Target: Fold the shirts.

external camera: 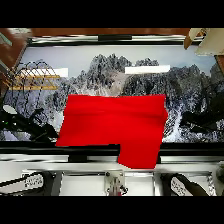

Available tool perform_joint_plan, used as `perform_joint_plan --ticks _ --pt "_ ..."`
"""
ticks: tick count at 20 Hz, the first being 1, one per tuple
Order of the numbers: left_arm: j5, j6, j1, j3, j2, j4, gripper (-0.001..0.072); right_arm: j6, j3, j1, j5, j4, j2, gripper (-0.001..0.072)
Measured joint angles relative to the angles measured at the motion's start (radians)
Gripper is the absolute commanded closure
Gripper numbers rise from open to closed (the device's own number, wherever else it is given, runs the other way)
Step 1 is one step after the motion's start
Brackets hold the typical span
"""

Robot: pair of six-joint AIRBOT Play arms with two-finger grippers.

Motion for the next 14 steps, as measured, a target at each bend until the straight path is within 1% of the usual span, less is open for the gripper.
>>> perform_joint_plan --ticks 4,5,6,7,8,9,10,12,13,14 --pt "0.059 0.029 0.008 -0.097 0.013 -0.032 0.0064 -0.001 -0.012 -0.007 0.005 0.036 0.016 0.0139" --pt "0.063 0.033 0.008 -0.111 0.014 -0.047 0.0075 0.0 -0.014 -0.008 0.006 0.042 0.018 0.0139" --pt "0.073 0.037 0.009 -0.121 0.015 -0.066 0.0119 0.002 -0.014 -0.008 0.008 0.043 0.02 0.0139" --pt "0.089 0.041 0.01 -0.129 0.016 -0.083 0.012 0.004 -0.015 -0.009 0.012 0.047 0.021 0.0139" --pt "0.104 0.044 0.01 -0.134 0.016 -0.102 0.0193 0.007 -0.016 -0.009 0.014 0.05 0.021 0.0139" --pt "0.121 0.046 0.01 -0.138 0.016 -0.111 0.0344 0.01 -0.016 -0.009 0.013 0.055 0.022 0.0139" --pt "0.152 0.051 0.01 -0.141 0.015 -0.114 0.0416 0.01 -0.016 -0.009 0.013 0.056 0.022 0.0139" --pt "0.182 0.05 0.01 -0.145 0.015 -0.12 0.0614 0.014 -0.019 -0.009 0.013 0.06 0.022 0.014" --pt "0.188 0.047 0.009 -0.146 0.015 -0.12 0.0673 0.018 -0.025 -0.009 0.013 0.061 0.022 0.0139" --pt "0.187 0.042 0.009 -0.146 0.016 -0.122 0.0674 0.018 -0.039 -0.008 0.011 0.062 0.022 0.0139"
